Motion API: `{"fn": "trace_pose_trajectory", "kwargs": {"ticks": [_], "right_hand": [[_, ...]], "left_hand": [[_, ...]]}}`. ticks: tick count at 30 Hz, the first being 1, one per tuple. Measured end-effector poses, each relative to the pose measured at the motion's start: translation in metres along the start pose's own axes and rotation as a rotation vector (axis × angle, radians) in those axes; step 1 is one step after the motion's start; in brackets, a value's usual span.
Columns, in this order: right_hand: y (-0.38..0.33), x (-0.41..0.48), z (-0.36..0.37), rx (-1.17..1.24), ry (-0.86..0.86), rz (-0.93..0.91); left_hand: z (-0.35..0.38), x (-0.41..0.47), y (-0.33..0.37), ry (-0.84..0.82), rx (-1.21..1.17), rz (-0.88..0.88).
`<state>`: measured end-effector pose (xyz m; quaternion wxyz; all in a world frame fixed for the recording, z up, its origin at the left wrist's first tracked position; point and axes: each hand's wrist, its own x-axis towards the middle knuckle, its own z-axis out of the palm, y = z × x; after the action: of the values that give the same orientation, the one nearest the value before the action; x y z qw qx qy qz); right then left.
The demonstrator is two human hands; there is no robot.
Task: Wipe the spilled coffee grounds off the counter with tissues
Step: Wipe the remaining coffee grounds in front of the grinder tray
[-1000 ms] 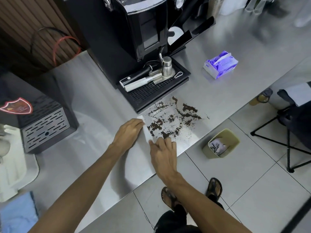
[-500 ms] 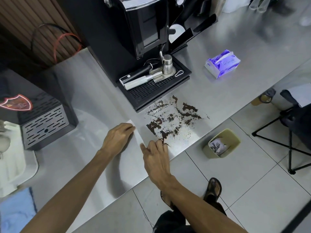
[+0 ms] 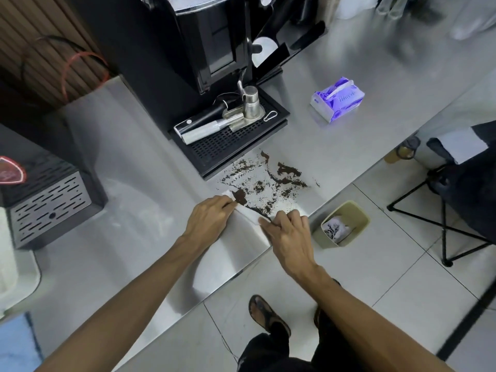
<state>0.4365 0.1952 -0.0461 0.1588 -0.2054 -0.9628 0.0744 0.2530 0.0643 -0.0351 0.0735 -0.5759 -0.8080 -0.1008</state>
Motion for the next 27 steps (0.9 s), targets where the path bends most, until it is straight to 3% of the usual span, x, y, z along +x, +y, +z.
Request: {"fn": "trace_pose_trajectory", "kwargs": {"ticks": [6,11,20,27], "right_hand": [[0.0,0.003,-0.003,0.082,0.08,-0.054],[-0.034,-0.013,0.003,0.133,0.011,-0.153],[-0.014,-0.004,0.001,0.088,0.011,-0.045],[-0.006,0.001,-0.003,0.102,0.036,-0.051]], "left_hand": [[-0.005,-0.003,0.0,0.05,-0.015,-0.058],[-0.007,-0.044,-0.015,0.066,0.019,-0.085],[-0.002,-0.008,-0.003,-0.017,0.01,-0.077],[-0.006,-0.011,0.0,0.051,-0.037,-0.147]]}}
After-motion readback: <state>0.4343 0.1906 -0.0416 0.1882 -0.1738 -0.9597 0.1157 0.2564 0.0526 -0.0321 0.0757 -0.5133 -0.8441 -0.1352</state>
